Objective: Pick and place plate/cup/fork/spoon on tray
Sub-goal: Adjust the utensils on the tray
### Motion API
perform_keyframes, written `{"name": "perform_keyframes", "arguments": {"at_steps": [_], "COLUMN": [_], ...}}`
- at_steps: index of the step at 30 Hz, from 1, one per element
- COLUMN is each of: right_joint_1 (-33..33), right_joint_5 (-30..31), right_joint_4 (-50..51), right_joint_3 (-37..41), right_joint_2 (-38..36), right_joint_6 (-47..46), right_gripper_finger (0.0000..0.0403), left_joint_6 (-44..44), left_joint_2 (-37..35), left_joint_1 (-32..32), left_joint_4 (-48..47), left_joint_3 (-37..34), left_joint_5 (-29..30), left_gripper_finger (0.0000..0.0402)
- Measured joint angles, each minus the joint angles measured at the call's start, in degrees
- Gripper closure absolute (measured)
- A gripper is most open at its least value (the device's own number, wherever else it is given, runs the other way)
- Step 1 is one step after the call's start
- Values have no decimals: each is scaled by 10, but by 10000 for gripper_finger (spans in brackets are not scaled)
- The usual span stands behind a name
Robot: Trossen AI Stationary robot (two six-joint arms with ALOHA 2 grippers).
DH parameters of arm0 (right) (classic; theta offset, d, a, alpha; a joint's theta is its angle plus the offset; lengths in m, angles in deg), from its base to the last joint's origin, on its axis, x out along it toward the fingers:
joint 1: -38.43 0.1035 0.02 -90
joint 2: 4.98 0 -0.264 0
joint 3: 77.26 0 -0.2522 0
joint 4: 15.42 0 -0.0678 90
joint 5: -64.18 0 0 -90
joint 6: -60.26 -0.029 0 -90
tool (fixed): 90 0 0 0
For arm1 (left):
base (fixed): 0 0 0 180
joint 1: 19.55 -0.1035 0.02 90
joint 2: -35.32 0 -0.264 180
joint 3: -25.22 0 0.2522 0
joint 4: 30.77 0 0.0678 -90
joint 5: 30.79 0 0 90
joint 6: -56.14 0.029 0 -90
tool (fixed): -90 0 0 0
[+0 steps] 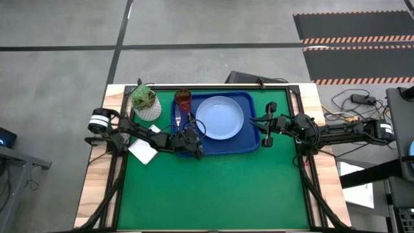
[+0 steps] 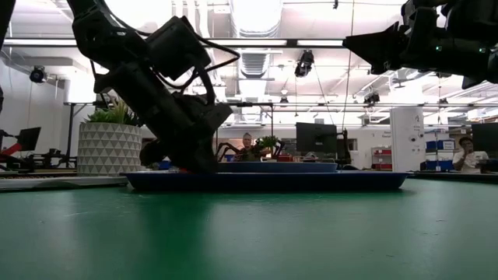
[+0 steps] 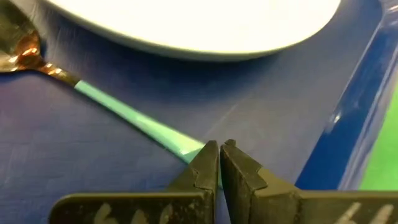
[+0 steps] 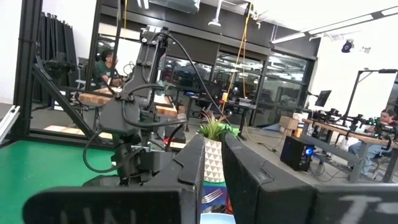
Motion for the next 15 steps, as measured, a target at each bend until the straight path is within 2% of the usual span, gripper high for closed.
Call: {"name": "perform_keyframes", "arguments": {"at_steps": [15], "right_joint_1": [0], "right_joint_5": [0], "right_joint_4": [0], "right_joint_3": [0], "right_joint_2": [0], "right_joint_6": [0], "right_gripper_finger": [360], "left_joint_6": [-30], "left_joint_2": [-6], "left_joint_1": [0], "left_joint_4": [-37], "left_joint_3": [-5], "left_joint_5": [-2], "left_gripper_finger": [402]}}
